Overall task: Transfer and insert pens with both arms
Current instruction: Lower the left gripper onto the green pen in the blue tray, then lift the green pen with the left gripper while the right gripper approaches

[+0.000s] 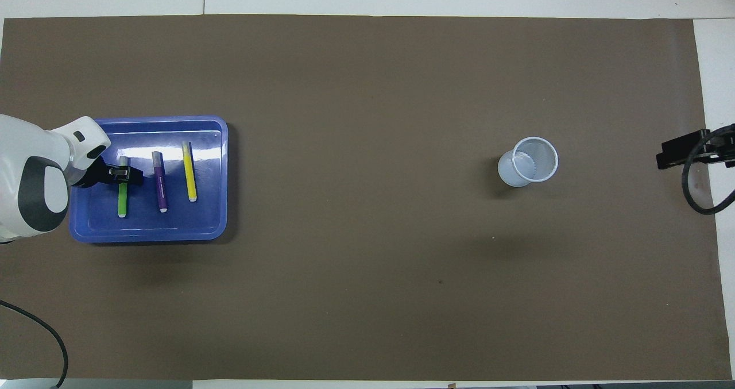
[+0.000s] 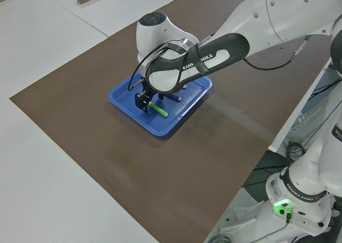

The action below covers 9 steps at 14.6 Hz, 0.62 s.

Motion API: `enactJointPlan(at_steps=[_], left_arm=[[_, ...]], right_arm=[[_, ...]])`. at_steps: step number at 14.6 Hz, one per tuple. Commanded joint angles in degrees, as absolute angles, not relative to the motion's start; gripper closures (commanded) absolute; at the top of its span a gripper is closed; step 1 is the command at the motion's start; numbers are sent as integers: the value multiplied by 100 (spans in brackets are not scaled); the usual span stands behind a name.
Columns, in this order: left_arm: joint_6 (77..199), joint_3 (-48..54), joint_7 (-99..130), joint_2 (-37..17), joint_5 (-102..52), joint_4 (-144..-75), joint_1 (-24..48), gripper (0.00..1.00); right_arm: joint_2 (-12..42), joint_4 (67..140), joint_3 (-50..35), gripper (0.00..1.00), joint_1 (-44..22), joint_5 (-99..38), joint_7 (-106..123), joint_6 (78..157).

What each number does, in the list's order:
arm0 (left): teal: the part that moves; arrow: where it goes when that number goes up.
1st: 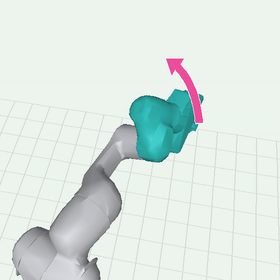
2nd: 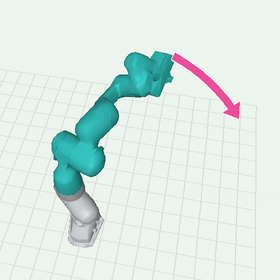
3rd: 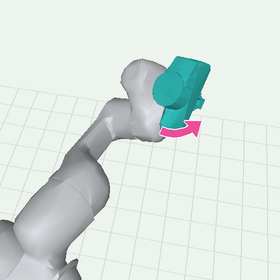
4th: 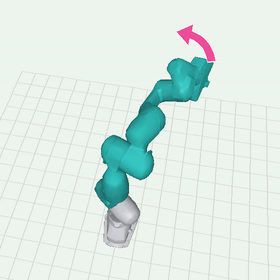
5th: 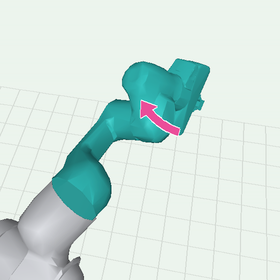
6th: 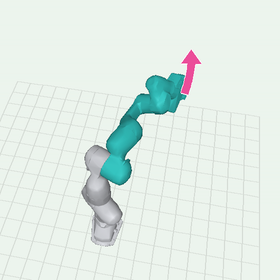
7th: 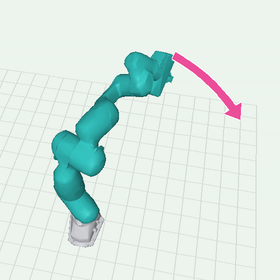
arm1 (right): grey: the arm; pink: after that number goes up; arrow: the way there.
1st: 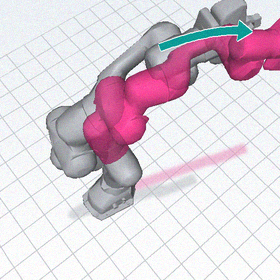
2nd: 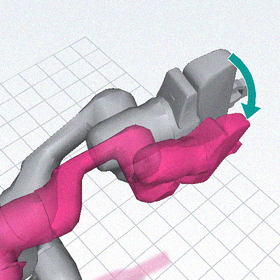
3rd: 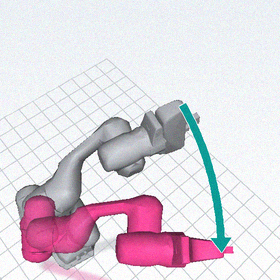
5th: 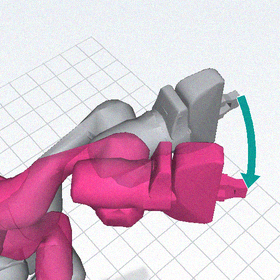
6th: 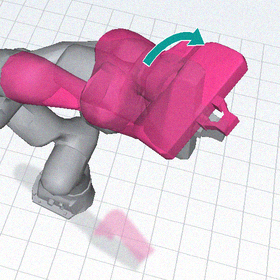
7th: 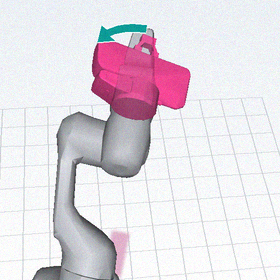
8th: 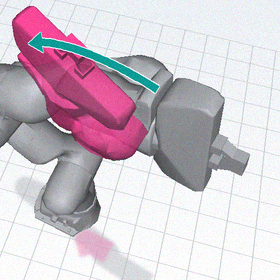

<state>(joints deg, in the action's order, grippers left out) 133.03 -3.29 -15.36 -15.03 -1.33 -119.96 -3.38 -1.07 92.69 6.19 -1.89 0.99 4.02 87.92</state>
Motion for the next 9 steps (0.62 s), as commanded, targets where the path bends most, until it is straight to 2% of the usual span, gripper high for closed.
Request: enactJointPlan(at_steps=[1, 4, 5, 6, 9], left_arm=[[13307, -308, -1617, -1626, -62, -11839, -387, 44], [13237, -308, -1617, -1652, -62, -11751, -387, 77], [13202, -308, -1608, -1661, -62, -11707, -378, 94], [13192, -308, -1608, -1661, -62, -11698, -378, 100], [13175, -308, -1608, -1661, -70, -11681, -369, 100]], right_arm=[[-237, 9413, 606, 0, -141, 0, 404, 8815], [-237, 9413, 615, 0, -97, 0, 422, 8815], [-237, 9413, 624, 0, -97, 0, 413, 8824], [-229, 9396, 624, 0, -88, 0, 378, 8859], [-246, 9457, 650, 0, -36, 0, 299, 8842]])
